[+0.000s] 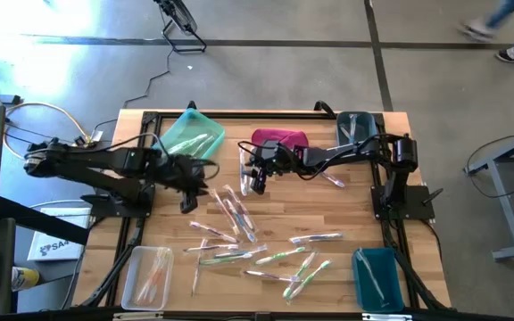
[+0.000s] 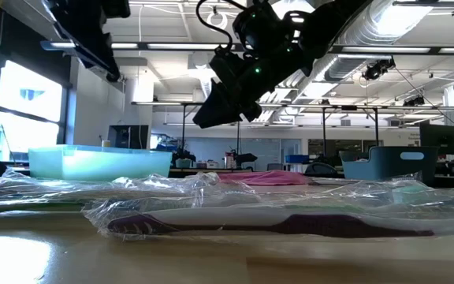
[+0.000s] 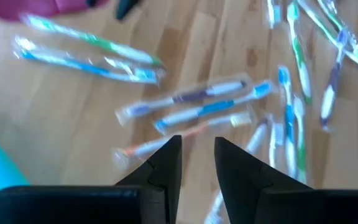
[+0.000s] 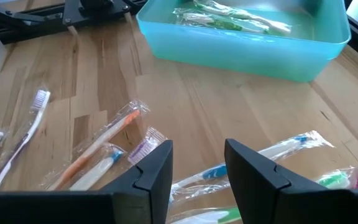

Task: Pick & Place Toothbrushes
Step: Put the purple toothbrush to the dark blue bin bin

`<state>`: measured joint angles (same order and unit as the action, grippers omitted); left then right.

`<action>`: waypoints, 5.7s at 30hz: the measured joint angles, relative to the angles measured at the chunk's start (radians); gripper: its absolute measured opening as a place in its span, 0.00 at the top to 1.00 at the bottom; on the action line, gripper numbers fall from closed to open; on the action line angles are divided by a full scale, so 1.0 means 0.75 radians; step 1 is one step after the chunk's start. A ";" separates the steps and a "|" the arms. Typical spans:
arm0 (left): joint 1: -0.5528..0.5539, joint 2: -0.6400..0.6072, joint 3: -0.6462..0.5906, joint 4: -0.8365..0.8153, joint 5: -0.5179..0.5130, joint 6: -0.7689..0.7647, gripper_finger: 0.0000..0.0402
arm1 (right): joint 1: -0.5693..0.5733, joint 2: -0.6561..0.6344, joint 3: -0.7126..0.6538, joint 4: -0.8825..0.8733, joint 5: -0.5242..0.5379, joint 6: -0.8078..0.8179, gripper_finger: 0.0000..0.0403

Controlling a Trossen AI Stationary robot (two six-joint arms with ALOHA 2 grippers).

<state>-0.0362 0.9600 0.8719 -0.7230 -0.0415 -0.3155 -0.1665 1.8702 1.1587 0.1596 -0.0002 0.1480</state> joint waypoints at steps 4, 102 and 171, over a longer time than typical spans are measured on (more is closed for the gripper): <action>0.140 0.000 0.000 0.040 0.073 0.133 0.77 | -0.001 0.000 0.000 0.000 0.001 -0.027 0.66; 0.685 -0.822 -0.728 0.722 0.254 0.407 0.77 | 0.020 -0.228 0.002 -1.028 0.413 0.267 0.66; 0.685 -0.821 -0.728 0.686 0.255 0.370 0.77 | -0.410 -0.184 -0.257 -0.966 0.067 0.010 0.66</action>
<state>0.4774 0.3443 0.3256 -0.2085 0.1493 -0.0383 -0.4744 1.7325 0.9657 -0.5652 0.0500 0.1558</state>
